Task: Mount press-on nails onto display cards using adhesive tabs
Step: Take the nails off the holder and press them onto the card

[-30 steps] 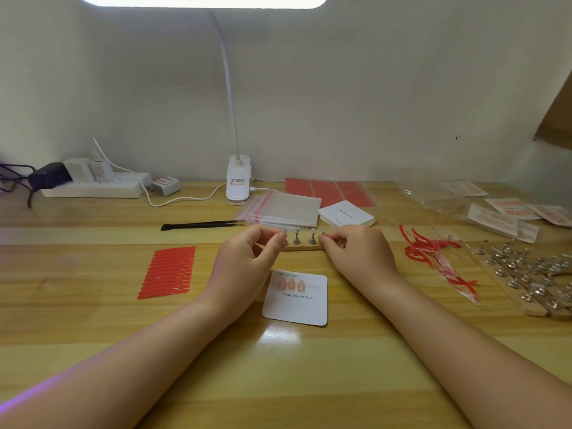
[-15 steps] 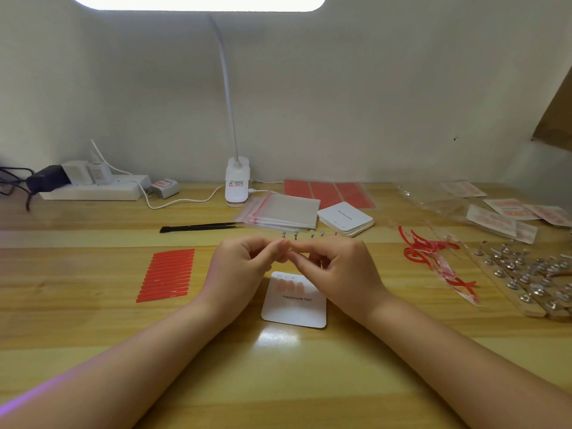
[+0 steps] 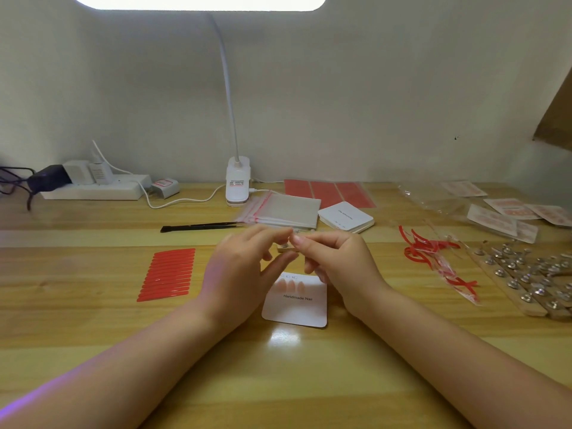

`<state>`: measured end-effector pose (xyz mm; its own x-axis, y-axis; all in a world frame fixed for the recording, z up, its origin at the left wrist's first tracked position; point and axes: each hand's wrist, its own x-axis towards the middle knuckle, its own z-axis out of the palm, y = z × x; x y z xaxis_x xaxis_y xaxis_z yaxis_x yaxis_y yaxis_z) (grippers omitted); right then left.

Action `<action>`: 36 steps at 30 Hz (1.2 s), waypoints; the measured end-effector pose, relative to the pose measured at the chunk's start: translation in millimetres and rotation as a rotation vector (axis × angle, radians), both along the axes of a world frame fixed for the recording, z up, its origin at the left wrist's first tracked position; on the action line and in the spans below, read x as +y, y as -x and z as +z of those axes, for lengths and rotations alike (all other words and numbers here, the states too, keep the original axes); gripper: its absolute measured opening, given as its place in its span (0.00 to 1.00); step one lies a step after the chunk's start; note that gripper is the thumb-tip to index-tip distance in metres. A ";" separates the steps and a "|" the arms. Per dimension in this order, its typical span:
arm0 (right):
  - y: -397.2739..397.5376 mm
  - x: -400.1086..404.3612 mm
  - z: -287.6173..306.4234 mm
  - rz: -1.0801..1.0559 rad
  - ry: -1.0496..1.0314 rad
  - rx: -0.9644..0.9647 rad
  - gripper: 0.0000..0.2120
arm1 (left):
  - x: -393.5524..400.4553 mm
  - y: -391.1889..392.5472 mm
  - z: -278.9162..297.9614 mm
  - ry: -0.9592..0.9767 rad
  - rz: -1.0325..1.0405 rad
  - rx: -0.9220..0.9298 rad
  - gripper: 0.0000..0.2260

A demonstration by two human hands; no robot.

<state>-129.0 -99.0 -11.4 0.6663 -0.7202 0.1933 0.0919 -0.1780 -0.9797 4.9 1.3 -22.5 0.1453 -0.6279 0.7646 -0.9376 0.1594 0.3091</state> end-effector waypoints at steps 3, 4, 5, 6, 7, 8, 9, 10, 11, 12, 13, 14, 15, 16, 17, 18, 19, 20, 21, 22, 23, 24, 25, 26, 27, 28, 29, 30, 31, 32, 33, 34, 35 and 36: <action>-1.0 0.1 0.2 0.038 -0.002 0.034 0.08 | 1.7 -2.7 2.1 0.000 -0.010 0.021 0.12; -0.9 -0.1 0.5 0.040 0.019 0.048 0.08 | 2.1 -3.0 2.7 -0.002 -0.008 0.028 0.12; -0.5 -0.7 1.5 0.036 0.053 0.069 0.10 | 2.1 -2.7 3.0 -0.008 -0.005 0.039 0.11; 0.8 -2.3 3.7 0.024 0.111 0.101 0.11 | 2.1 -2.6 3.0 -0.016 -0.003 0.054 0.11; 3.0 -4.6 8.0 0.009 0.204 0.157 0.12 | 1.9 -2.5 2.7 -0.022 -0.002 0.066 0.11; 6.0 -7.7 14.1 0.001 0.333 0.248 0.12 | 1.8 -2.3 2.5 -0.024 -0.003 0.074 0.10; 9.8 -11.6 22.0 0.013 0.475 0.388 0.12 | 1.8 -2.1 2.1 -0.023 -0.003 0.079 0.10; 14.3 -15.0 30.9 0.055 0.604 0.573 0.13 | 1.8 -1.8 2.3 -0.024 -0.002 0.083 0.11; 18.6 -17.2 39.8 0.123 0.695 0.768 0.18 | 1.8 -1.5 2.7 -0.025 -0.002 0.085 0.12; 22.2 -18.7 46.9 0.197 0.736 0.928 0.25 | 1.8 -1.0 2.8 -0.028 -0.003 0.086 0.13; 25.0 -18.7 51.4 0.253 0.740 1.036 0.32 | 1.6 -0.6 2.8 -0.031 -0.002 0.089 0.14; 27.0 -17.2 53.6 0.290 0.738 1.105 0.37 | 1.6 -0.2 2.7 -0.033 0.001 0.092 0.14; 27.7 -14.6 53.9 0.316 0.740 1.152 0.41 | 1.4 -0.2 2.2 -0.034 0.006 0.095 0.13; 27.5 -12.7 52.4 0.333 0.753 1.195 0.42 | 1.5 -0.4 1.8 -0.036 0.008 0.096 0.12; 26.6 -11.1 50.3 0.344 0.769 1.229 0.42 | 1.7 -0.4 1.5 -0.039 0.007 0.097 0.11; 25.6 -9.7 48.3 0.349 0.782 1.250 0.41 | 1.8 -0.6 1.3 -0.045 0.008 0.098 0.11; 24.9 -8.9 47.3 0.343 0.786 1.260 0.40 | 1.8 -1.0 0.9 -0.052 0.012 0.100 0.10; 24.7 -8.9 46.8 0.336 0.781 1.262 0.40 | 1.5 -1.1 0.5 -0.061 0.021 0.104 0.08; 24.7 -10.0 46.6 0.335 0.776 1.260 0.42 | 1.0 -1.1 0.0 -0.072 0.032 0.108 0.07; 24.7 -11.7 46.4 0.341 0.763 1.254 0.44 | 0.7 -0.9 -0.6 -0.087 0.044 0.115 0.07; 24.8 -13.3 45.8 0.349 0.743 1.242 0.44 | 0.4 -0.6 -1.1 -0.106 0.054 0.126 0.07; 25.0 -14.9 45.1 0.356 0.717 1.224 0.42 | 0.4 -0.1 -1.5 -0.130 0.061 0.141 0.07; 25.4 -16.6 44.9 0.359 0.687 1.200 0.39 | 0.2 0.4 -1.8 -0.160 0.068 0.159 0.06; 25.7 -18.1 45.0 0.359 0.661 1.181 0.38 | 0.1 0.8 -2.0 -0.197 0.078 0.177 0.06; 25.4 -18.8 45.3 0.354 0.648 1.169 0.37 | -0.3 1.1 -2.5 -0.242 0.091 0.191 0.06; 25.1 -19.0 45.0 0.347 0.646 1.165 0.38 | -0.9 1.2 -2.9 -0.290 0.107 0.199 0.06; 24.4 -18.5 44.3 0.336 0.648 1.167 0.38 | -1.9 1.2 -3.4 -0.338 0.126 0.198 0.05; 23.4 -16.5 43.4 0.325 0.650 1.173 0.40 | -2.9 1.3 -3.8 -0.380 0.143 0.190 0.05; 21.6 -13.4 42.1 0.312 0.652 1.182 0.41 | -3.6 1.5 -4.1 -0.411 0.154 0.178 0.05; 19.6 -10.2 40.0 0.296 0.657 1.193 0.42 | -4.0 1.9 -4.6 -0.429 0.157 0.164 0.05; 17.6 -7.2 37.8 0.280 0.660 1.203 0.43 | -4.2 2.2 -5.0 -0.439 0.153 0.148 0.05; 15.8 -5.0 36.2 0.270 0.656 1.214 0.42 | -4.2 2.4 -5.3 -0.445 0.148 0.132 0.06; 14.4 -3.6 35.6 0.267 0.648 1.223 0.42 | -4.0 2.7 -5.6 -0.447 0.143 0.117 0.06; 14.0 -3.1 35.9 0.267 0.638 1.227 0.41 | -3.5 2.7 -5.7 -0.447 0.138 0.110 0.07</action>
<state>-143.0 -102.1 24.5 0.7473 -0.5572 -0.3620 -0.6491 -0.7286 -0.2185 2.2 -2.3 -28.2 0.3154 -0.8610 0.3990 -0.8985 -0.1356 0.4176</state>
